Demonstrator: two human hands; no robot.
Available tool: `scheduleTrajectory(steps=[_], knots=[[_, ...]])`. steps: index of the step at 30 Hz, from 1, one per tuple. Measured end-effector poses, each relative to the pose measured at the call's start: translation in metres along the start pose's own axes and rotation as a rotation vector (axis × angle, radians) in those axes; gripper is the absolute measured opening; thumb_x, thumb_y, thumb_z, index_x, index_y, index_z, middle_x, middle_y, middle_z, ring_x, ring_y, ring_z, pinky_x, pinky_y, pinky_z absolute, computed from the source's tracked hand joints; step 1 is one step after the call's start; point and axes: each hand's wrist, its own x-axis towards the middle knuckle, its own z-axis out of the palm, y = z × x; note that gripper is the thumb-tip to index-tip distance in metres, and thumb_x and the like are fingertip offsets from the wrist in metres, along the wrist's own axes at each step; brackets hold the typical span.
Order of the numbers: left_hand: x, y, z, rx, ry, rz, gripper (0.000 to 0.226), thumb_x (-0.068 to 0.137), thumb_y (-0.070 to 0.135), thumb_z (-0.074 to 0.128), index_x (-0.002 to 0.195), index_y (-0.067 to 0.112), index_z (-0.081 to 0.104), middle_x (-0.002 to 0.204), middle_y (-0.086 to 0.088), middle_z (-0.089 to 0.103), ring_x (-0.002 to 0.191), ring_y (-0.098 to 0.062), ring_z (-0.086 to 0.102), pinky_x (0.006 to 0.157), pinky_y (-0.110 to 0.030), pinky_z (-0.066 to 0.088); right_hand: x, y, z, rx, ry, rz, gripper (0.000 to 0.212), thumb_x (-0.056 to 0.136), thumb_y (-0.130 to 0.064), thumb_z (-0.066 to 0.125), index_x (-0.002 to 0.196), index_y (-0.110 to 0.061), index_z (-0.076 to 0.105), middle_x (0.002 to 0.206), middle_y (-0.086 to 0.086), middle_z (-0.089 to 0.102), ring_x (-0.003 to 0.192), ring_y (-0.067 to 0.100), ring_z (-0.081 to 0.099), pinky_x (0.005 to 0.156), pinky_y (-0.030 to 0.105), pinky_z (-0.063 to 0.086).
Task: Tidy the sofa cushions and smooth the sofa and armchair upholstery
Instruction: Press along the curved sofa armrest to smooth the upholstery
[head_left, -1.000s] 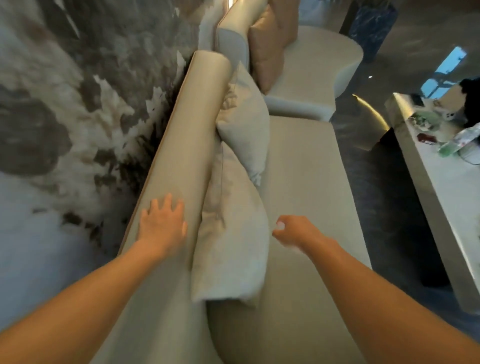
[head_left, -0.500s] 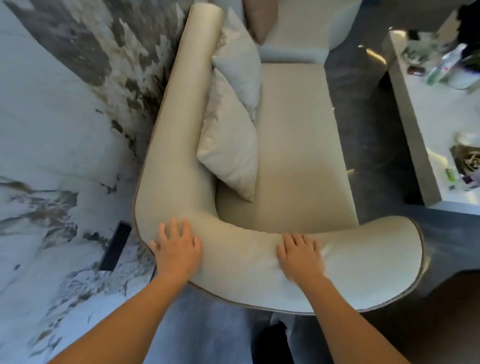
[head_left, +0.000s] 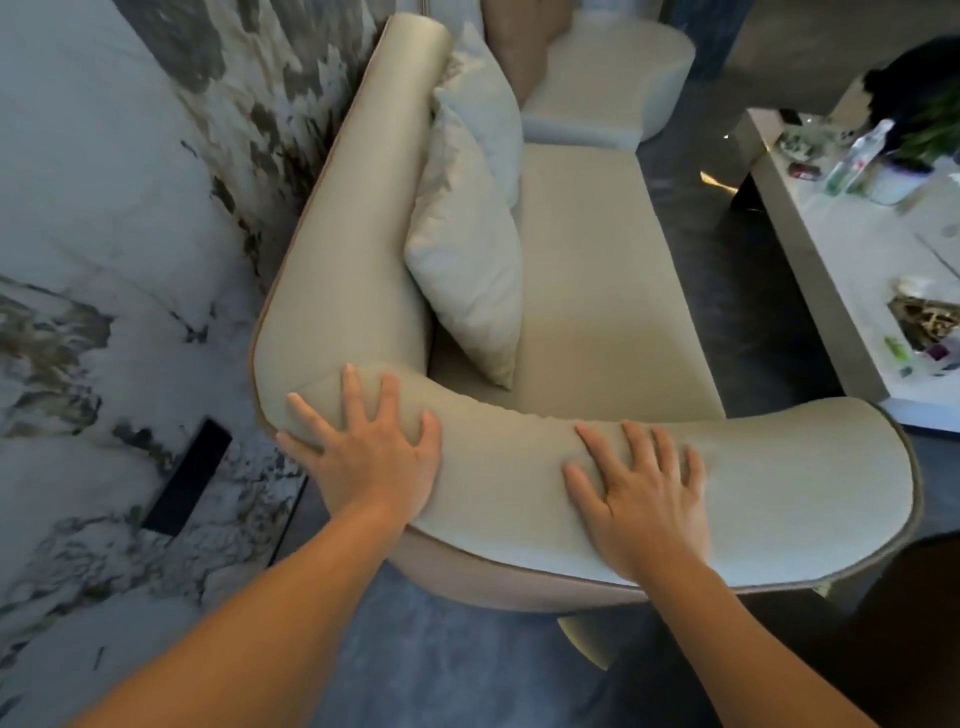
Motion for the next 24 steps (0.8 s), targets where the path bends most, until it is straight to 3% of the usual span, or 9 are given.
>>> scheduleTrajectory(steps=[8,12,24], knots=[[0.014,0.001,0.007,-0.078,0.086,0.022,0.077,0.075,0.076,0.009,0.144,0.048,0.032,0.165,0.006,0.013,0.144,-0.05,-0.008,0.108,-0.075,-0.004,0.005,0.002,0.01,0.026,0.175,-0.041,0.075,0.078,-0.078,0.001,0.143,-0.054,0.029,0.148,-0.002,0.044,0.139,0.024,0.032,0.115,0.05,0.02],[0.02,0.003,0.005,-0.042,0.081,0.023,0.077,0.075,0.076,0.007,0.144,0.049,0.03,0.165,0.005,0.012,0.143,-0.051,-0.008,0.107,-0.076,-0.003,0.013,-0.001,0.004,0.022,0.126,-0.057,0.075,0.08,-0.078,0.001,0.145,-0.053,0.027,0.151,-0.002,0.041,0.142,0.025,0.03,0.116,0.05,0.019],[0.065,0.015,0.004,-0.067,0.118,0.042,0.073,0.078,0.073,0.011,0.143,0.048,0.034,0.164,0.005,0.014,0.143,-0.051,-0.007,0.107,-0.075,-0.003,0.055,-0.017,-0.002,0.053,0.192,-0.045,0.079,0.077,-0.076,0.001,0.142,-0.049,0.037,0.144,-0.005,0.049,0.133,0.023,0.038,0.108,0.047,0.025]])
